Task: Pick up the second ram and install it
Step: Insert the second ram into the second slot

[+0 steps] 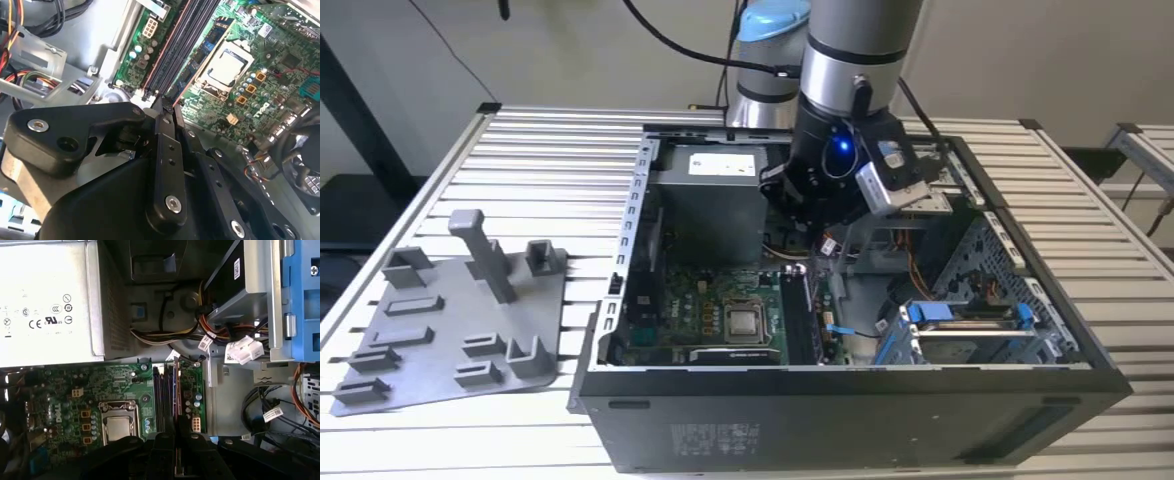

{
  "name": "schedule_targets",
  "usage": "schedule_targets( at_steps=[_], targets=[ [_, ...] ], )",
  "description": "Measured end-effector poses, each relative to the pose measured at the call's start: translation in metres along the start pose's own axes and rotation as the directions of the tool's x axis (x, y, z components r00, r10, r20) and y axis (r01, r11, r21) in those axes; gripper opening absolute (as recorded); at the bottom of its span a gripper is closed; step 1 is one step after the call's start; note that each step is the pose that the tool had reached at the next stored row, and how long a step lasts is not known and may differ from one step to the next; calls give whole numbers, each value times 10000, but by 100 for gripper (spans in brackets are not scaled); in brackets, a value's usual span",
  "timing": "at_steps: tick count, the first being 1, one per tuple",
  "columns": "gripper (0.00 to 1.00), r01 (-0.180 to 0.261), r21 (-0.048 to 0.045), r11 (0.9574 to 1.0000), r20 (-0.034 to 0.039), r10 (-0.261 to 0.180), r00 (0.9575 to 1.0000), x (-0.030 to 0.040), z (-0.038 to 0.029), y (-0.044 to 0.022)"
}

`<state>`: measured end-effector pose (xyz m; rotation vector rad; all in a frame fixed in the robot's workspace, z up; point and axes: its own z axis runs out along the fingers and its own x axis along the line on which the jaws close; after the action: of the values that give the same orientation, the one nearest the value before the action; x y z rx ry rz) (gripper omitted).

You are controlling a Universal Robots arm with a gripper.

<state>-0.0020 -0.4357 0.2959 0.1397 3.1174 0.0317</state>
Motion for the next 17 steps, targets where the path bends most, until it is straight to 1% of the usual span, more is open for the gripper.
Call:
schedule_targets(
  at_steps=[3,5,7,9,13,16,17],
  targets=[
    [14,63,-13,10000,-3,-63,10000,5,54,-2],
    [14,301,-54,9995,-9,-301,9995,15,80,-4],
    [14,517,-62,9986,-25,-517,9987,16,109,-7],
    [14,633,-69,9980,-29,-633,9980,28,145,-12],
    [14,642,-69,9979,-31,-643,9979,76,217,-18],
    [14,498,-67,9987,-29,-498,9988,93,268,-20],
    [14,451,-65,9990,-40,-451,9990,96,280,-21]
  ],
)
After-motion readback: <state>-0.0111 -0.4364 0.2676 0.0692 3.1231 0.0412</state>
